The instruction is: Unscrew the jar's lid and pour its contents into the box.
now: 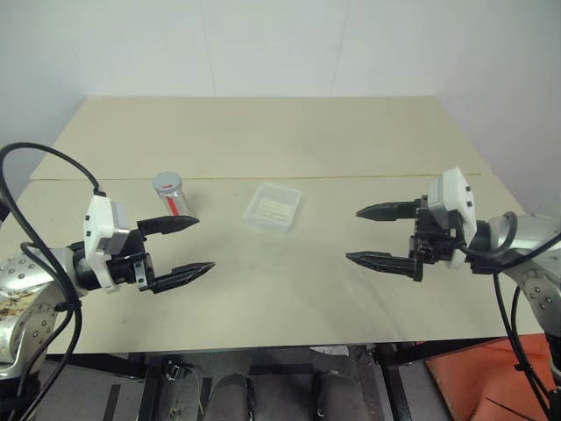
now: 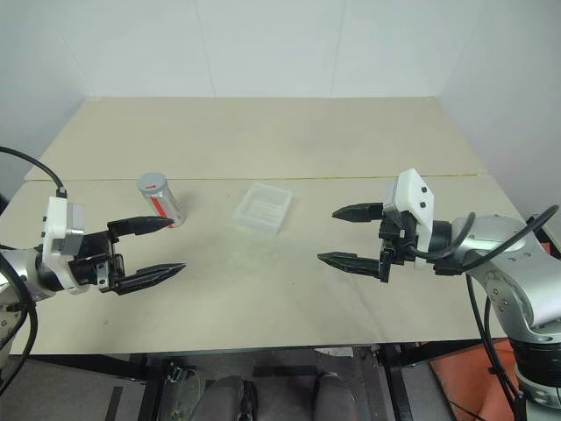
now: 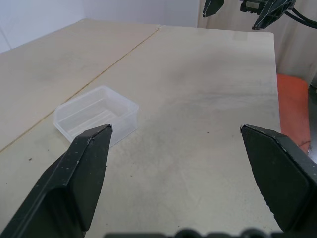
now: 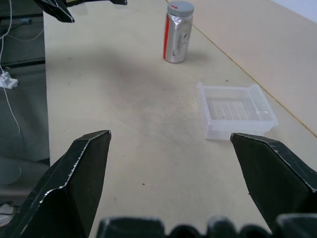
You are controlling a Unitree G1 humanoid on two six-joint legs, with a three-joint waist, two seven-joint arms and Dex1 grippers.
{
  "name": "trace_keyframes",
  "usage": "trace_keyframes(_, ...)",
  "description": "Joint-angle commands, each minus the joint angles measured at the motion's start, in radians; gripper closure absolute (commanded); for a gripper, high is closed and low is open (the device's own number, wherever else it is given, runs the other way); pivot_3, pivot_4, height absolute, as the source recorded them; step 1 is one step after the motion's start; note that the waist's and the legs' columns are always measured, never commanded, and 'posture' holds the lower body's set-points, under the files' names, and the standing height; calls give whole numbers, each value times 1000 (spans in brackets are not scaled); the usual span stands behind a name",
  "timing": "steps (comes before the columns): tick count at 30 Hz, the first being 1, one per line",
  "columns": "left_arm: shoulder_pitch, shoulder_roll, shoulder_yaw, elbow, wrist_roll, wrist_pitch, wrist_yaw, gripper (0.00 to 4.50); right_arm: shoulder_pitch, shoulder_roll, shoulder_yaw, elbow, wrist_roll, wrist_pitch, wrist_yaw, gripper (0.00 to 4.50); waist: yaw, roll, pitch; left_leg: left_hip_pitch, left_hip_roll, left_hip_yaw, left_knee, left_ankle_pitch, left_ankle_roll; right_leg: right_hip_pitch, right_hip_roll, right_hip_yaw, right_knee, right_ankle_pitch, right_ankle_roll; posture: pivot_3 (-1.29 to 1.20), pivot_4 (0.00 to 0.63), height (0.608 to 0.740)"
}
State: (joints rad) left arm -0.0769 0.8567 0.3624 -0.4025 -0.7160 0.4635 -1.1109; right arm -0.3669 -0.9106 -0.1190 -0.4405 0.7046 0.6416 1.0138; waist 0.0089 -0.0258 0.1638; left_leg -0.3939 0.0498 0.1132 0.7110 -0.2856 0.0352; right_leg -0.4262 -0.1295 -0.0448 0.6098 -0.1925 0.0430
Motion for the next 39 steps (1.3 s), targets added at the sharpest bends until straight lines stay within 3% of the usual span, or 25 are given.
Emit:
trace_keyframes(1,-5,12,11,-24,-18,-8,-7,0,-5,1,-5,-6,-12,-28,10,27,0,0,0,0,0,0,0,0,0,0,0,0,0,0,0,0,150,740)
trace_keyframes(13,-66,-21,-50,30,18,-49,-22,0,-105,-16,31,39,-57,-19,51,27,1,0,0,0,0,0,0,0,0,0,0,0,-1,0,0,0,150,740)
trace_keyframes(23,-3,-21,16,3,31,-47,55,0,-97,-1,43,65,-84,-35,59,27,0,0,0,-1,0,0,0,0,0,-1,0,0,0,0,0,0,150,740)
trace_keyframes(31,152,-218,95,-54,180,-60,433,0,-86,11,26,55,-85,-24,39,27,-2,0,0,0,0,0,0,0,0,0,0,0,0,0,0,0,150,740)
trace_keyframes(39,43,-430,4,-42,370,-49,828,0,-94,19,25,45,-78,-18,22,27,7,0,0,0,-1,-1,0,0,0,2,-1,-1,-1,1,-1,0,150,740)
